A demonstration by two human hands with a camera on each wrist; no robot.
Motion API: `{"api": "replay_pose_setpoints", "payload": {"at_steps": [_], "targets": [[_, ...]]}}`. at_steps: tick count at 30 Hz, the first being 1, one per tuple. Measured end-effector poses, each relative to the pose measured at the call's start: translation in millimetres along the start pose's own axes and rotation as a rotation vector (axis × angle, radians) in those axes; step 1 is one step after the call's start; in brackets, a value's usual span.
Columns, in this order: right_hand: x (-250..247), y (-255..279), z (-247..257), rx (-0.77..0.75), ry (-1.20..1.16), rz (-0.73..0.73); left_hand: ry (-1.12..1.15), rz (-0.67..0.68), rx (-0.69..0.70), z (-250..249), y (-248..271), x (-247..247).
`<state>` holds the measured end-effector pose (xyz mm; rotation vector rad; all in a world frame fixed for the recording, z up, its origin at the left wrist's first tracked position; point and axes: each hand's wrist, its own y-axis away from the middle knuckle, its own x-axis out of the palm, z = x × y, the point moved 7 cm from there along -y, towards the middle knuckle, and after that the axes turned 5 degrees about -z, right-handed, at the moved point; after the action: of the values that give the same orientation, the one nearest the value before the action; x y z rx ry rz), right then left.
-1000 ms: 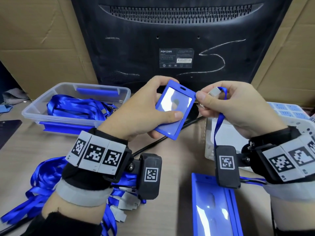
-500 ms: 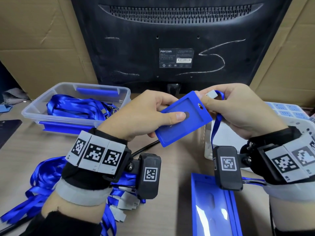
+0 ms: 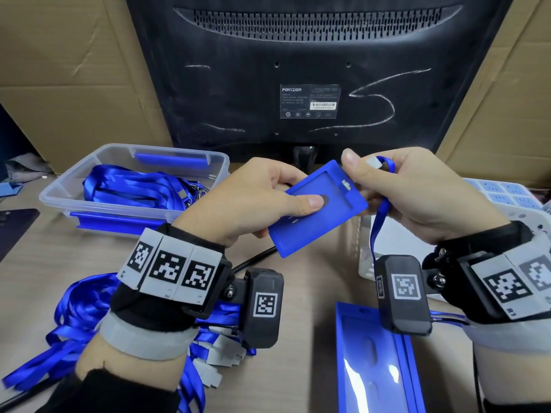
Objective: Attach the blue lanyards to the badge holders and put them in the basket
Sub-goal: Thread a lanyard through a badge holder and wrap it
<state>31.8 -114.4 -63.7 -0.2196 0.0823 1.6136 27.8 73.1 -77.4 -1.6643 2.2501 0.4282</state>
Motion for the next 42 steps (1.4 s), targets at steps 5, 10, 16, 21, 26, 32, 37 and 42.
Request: {"api": "replay_pose_setpoints", "payload": {"at_steps": [5, 10, 16, 21, 26, 32, 37, 42], "targets": [[-1, 0, 3, -0.024, 0.015, 0.01, -0.015, -0.026, -0.004, 0, -1, -2], [4, 5, 7, -0.019, 0.057, 0.102, -0.041, -0.078, -0.032, 5, -3, -7], [1, 0, 0, 0.012, 0.038, 0.089, -0.051, -0.092, -0.049, 8, -5, -8], [2, 0, -1, -0.044, 0.077, 0.09, -0.049, -0.071, -0.06, 8, -5, -8], [2, 0, -6, 0.037, 0.017, 0.113, -0.047, -0.043, -0.043, 8, -5, -6], [0, 10, -10, 0.059, 0.081, 0.035, 0.053, -0.008, 0.034, -8, 6, -12], [1, 38, -19, 0.13, 0.149, 0.081, 0.136, -0.006, 0.077, -16, 23, -12], [12, 61, -6, 0.126, 0.231, 0.15, 0.2, -0.001, 0.045, -23, 43, 3]]}}
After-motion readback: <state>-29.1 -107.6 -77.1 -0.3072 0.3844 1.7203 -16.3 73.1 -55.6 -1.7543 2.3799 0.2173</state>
